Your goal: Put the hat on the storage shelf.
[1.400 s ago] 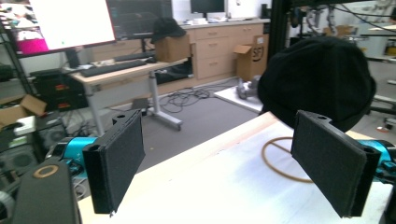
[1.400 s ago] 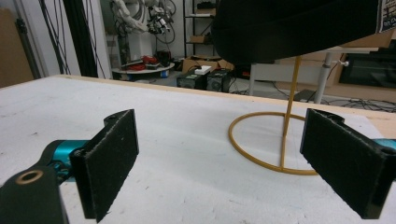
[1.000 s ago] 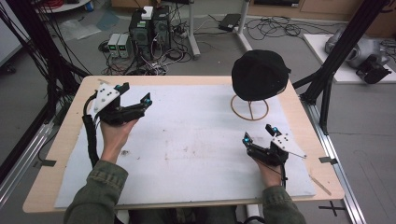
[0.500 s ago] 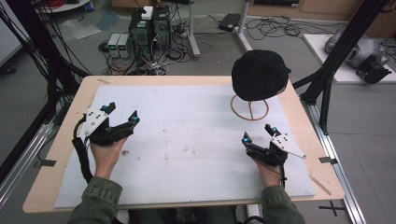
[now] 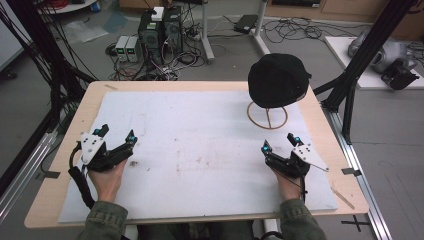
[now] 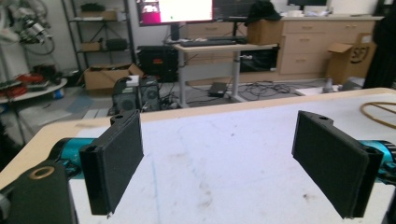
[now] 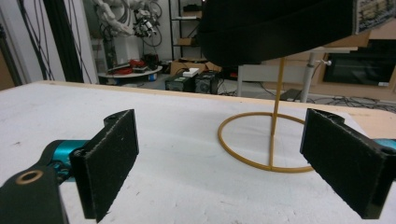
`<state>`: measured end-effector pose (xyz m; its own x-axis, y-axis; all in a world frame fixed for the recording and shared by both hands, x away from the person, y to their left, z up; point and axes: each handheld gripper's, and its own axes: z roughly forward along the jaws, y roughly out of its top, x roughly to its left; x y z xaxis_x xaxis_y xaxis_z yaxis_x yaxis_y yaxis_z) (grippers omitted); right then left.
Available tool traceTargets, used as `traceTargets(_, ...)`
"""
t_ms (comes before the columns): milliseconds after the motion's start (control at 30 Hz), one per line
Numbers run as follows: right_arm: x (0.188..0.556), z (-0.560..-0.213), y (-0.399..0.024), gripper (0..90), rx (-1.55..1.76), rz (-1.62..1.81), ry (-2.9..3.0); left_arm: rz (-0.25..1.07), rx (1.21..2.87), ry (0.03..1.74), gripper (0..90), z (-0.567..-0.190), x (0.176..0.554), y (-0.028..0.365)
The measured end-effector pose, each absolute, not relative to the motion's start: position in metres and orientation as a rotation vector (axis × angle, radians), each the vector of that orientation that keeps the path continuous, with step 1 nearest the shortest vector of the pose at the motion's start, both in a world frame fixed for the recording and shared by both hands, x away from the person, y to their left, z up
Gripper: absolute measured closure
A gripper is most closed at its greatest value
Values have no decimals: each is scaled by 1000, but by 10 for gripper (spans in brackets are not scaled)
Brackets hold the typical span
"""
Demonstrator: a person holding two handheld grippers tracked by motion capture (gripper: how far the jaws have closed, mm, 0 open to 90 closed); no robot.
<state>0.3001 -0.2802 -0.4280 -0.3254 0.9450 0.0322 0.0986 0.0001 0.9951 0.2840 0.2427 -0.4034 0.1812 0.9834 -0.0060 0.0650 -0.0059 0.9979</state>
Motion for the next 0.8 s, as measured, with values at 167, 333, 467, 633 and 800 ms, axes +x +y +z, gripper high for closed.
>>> traceTargets(167,299,-428,-282,107,1141,1405,1497,1061,1279,1168,162,-413,276,253)
traceTargets(333,298,-428,-282,107,1146,1392,1484,1064,1253,1204,161,-422,268,264)
traceTargets(467,297,-428,-280,107,1150,1390,1493,1066,1279,1207,161,-428,263,266)
traceTargets(633,297,-428,-280,107,1151,1385,1495,1048,1264,1218,162,-434,262,271)
traceTargets(800,297,-431,-282,107,1159,1380,1492,1039,1247,1225,161,-436,261,276)
